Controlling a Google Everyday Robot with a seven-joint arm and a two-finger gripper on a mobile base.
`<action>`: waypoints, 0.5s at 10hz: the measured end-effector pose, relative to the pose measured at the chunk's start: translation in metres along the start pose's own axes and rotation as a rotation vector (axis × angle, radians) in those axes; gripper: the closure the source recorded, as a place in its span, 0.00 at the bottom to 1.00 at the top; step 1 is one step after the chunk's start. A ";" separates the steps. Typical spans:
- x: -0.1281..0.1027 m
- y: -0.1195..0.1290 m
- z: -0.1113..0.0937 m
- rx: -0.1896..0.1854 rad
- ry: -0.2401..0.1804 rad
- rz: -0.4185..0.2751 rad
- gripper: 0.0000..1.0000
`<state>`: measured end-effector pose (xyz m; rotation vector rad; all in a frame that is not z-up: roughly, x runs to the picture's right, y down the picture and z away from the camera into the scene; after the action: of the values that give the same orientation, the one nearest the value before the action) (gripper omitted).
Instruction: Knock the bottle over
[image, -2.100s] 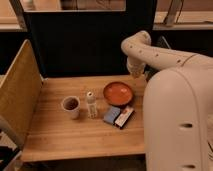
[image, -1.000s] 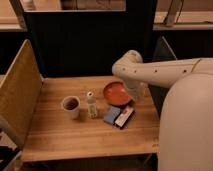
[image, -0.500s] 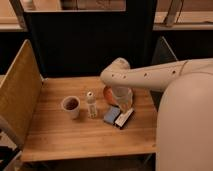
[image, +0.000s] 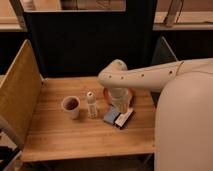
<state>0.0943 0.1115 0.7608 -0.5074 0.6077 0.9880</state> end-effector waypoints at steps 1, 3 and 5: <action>0.000 0.000 0.000 0.001 0.001 -0.002 1.00; 0.006 0.023 -0.004 0.021 0.016 -0.086 1.00; 0.011 0.049 -0.007 0.020 0.036 -0.163 1.00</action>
<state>0.0546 0.1365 0.7426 -0.5493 0.5984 0.8190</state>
